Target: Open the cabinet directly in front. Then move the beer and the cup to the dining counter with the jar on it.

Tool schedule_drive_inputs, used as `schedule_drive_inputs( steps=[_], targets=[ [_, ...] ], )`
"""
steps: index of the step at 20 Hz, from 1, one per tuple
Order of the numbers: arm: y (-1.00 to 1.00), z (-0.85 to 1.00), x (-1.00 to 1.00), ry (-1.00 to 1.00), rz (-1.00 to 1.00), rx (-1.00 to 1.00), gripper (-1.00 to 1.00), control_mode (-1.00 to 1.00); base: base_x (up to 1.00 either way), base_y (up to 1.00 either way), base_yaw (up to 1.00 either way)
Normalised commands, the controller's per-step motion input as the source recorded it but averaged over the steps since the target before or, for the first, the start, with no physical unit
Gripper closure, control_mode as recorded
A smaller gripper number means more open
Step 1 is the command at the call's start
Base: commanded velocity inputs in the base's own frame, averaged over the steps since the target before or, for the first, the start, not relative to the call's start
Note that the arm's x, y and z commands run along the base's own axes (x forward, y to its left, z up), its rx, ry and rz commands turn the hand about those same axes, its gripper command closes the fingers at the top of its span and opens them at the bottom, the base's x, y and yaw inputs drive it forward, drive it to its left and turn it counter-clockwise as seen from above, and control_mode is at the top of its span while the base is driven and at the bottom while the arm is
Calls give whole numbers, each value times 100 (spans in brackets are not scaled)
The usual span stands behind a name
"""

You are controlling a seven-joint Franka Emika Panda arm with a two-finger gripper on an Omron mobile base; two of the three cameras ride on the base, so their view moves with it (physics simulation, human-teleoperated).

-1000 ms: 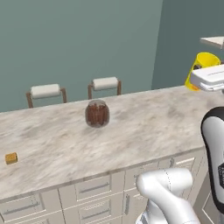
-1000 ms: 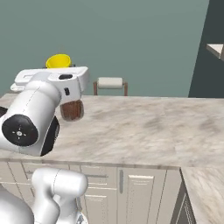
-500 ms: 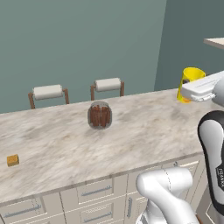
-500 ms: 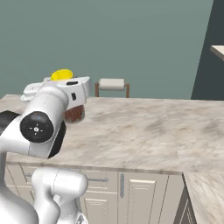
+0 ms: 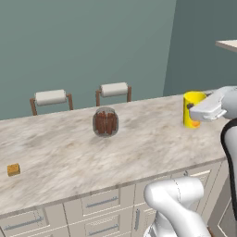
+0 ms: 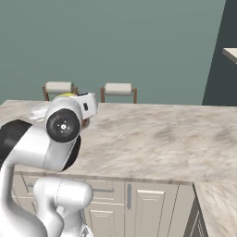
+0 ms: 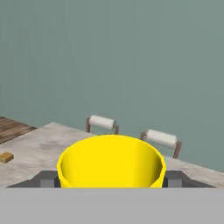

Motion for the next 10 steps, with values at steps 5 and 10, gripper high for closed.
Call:
schedule_drive_inputs(
  steps=[5,10],
  targets=[
    [15,-18,45,15,7,-1,100,-100,0,0,0],
    [14,-40,94,22,8,0,100,-100,0,0,0]
  ],
)
